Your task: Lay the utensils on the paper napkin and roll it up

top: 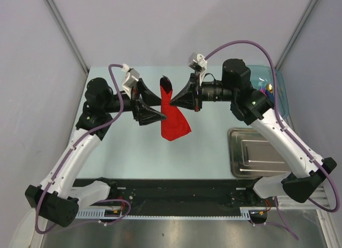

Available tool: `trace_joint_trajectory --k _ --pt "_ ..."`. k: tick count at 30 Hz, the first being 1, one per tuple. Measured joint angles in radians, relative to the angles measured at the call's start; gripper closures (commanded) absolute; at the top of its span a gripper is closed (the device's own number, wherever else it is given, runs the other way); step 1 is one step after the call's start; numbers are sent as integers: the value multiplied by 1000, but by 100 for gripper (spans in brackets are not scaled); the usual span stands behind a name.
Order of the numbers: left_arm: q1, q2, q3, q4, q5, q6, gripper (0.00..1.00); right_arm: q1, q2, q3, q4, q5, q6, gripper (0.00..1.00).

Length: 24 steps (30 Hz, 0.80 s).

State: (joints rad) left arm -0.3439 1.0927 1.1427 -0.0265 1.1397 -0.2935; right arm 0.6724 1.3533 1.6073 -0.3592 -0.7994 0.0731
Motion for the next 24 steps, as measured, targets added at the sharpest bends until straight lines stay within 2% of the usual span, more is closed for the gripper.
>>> trace_joint_trajectory --k 4,9,13,16,18,19,22,24 --pt "-33 -20 -28 43 8 -48 36 29 -8 -23 -15 36 -8 100" --pt "-42 -24 -43 115 7 -99 62 51 -11 -28 -34 63 -27 100" --pt "-42 -23 -61 163 3 -124 67 55 -16 -28 -35 74 -33 100" --pt "-43 -17 -68 185 6 -129 75 57 -18 -28 -34 80 -33 100" --pt "-43 -13 -77 204 8 -132 88 57 -18 -28 -36 82 -32 100" --pt "-43 -13 -85 218 8 -134 98 57 -18 -28 -37 83 -32 100" --pt "-43 -12 -101 249 7 -148 100 58 -17 -28 -43 85 -32 99" --pt "-43 -10 -104 264 6 -156 100 58 -17 -28 -43 87 -32 81"
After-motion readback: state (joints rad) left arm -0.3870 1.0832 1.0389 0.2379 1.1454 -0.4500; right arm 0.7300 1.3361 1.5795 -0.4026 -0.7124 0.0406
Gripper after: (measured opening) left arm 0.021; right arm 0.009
